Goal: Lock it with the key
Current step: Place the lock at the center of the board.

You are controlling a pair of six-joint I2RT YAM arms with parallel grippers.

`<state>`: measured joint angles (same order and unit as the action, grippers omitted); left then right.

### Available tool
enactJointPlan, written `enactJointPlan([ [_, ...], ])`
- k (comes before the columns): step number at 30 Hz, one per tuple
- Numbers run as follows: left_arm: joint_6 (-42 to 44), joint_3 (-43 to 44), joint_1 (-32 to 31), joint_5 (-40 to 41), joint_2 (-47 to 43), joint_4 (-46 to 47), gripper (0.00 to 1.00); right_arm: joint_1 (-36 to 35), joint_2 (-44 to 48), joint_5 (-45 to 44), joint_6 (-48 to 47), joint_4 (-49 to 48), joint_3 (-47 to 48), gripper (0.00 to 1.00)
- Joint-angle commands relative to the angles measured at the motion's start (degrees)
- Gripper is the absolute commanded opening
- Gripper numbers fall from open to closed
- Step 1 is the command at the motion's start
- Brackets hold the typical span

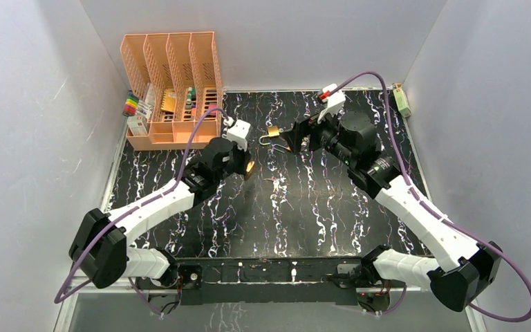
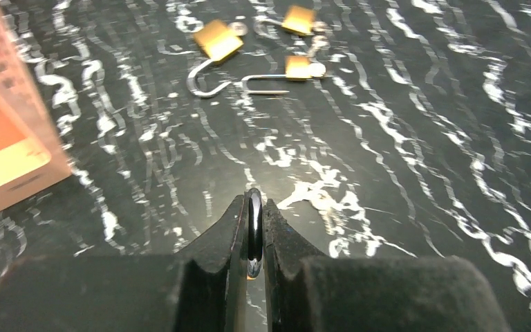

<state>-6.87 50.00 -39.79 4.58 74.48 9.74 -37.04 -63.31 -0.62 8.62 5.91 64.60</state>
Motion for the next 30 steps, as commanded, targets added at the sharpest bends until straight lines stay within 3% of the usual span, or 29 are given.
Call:
enactJointPlan([
  [1, 1.68, -1.7, -1.93, 15.78, -1.81, 12.53, 0.0, 0.07, 0.05, -2.48, 0.54, 0.41, -1.86, 0.99],
  [13, -4.29, -5.65, -2.13, 15.6, 3.52, 16.46, 0.0, 1.03, -5.4, -3.48, -1.07, -1.35, -4.71, 0.98],
  [18, -5.2, -3.78, -2.13, 15.55, 6.18, 14.19, 0.0, 3.57, -15.53, 5.47, -1.46, 2.22, 1.73, 0.99],
  [30, -9.21, -3.14, -2.13, 15.7, 7.68, 11.58, 0.0, 5.49, -28.06, 4.7, -3.46, 0.39, 10.1, 0.99],
])
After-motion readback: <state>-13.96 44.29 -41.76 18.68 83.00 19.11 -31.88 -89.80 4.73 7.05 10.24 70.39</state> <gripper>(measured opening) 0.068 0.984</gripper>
